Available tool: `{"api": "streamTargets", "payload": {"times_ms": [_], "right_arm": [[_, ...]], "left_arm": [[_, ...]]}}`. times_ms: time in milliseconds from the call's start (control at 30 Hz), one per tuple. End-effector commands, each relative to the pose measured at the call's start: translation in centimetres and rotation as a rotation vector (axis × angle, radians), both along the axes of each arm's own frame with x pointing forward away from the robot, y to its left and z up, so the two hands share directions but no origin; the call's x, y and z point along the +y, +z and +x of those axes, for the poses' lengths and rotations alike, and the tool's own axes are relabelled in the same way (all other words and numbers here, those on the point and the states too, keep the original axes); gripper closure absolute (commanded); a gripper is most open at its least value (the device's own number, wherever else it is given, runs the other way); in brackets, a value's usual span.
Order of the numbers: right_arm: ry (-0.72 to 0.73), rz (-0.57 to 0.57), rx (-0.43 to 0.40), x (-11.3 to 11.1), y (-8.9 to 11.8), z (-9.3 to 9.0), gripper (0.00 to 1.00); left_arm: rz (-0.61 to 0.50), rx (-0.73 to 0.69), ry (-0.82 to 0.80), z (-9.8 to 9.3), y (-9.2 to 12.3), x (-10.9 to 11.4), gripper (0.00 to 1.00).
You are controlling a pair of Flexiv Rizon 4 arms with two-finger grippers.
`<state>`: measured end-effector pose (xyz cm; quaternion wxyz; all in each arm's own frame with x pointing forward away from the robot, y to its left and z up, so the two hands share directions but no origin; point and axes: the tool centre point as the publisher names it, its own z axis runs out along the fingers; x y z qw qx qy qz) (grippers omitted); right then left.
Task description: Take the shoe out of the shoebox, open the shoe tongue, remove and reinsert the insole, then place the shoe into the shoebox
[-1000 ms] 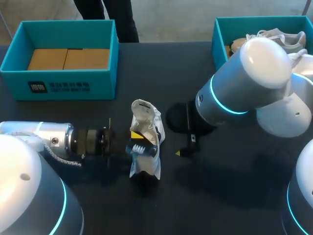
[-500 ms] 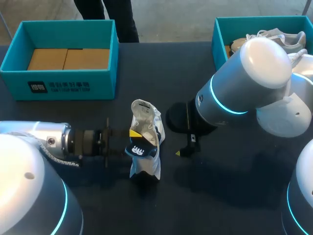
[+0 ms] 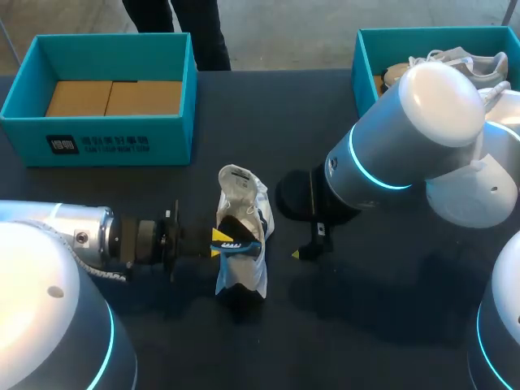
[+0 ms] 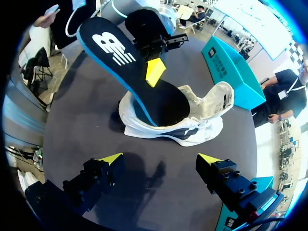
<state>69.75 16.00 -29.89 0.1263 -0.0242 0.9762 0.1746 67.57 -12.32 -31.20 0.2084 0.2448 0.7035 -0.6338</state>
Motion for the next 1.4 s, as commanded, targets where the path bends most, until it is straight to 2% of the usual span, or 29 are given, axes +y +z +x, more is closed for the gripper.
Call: {"api": "streamTargets", "payload": {"times_ms": [33, 400, 800, 900, 1000, 1233, 1367, 1400], "right_arm": [[-0.001, 0.000, -0.002, 0.1, -0.2, 0.0, 0.00], [-0.001, 0.000, -0.002, 0.1, -0.2, 0.0, 0.00], [-0.001, 0.000, -0.002, 0.1, -0.2, 0.0, 0.00], [-0.001, 0.000, -0.002, 0.1, -0.2, 0.0, 0.00], [-0.001, 0.000, -0.002, 0.1, -0.2, 0.0, 0.00], [-0.001, 0.000, -0.002, 0.1, -0.2, 0.0, 0.00], [-0.001, 0.000, -0.002, 0.1, -0.2, 0.0, 0.00], [-0.001, 0.000, -0.002, 0.1, -0.2, 0.0, 0.00]], "left_arm": [[0.006, 0.000, -0.001, 0.7, -0.8, -0.5, 1.00], [0.053, -0.005, 0.008, 2.1, -1.9, -0.2, 1.00], [0.083, 0.006, 0.029, 2.4, -2.8, -0.1, 1.00], [0.090, -0.012, 0.017, 2.0, -2.2, -0.1, 0.67], [0.081, -0.022, 0.015, 1.6, -1.4, 0.1, 0.62], [0.063, -0.051, 0.001, 0.7, 0.1, 0.0, 0.67], [0.058, -0.054, -0.008, 0.4, 0.3, -0.3, 0.75], [0.060, -0.050, -0.011, 0.3, 0.3, -0.3, 0.80]]}}
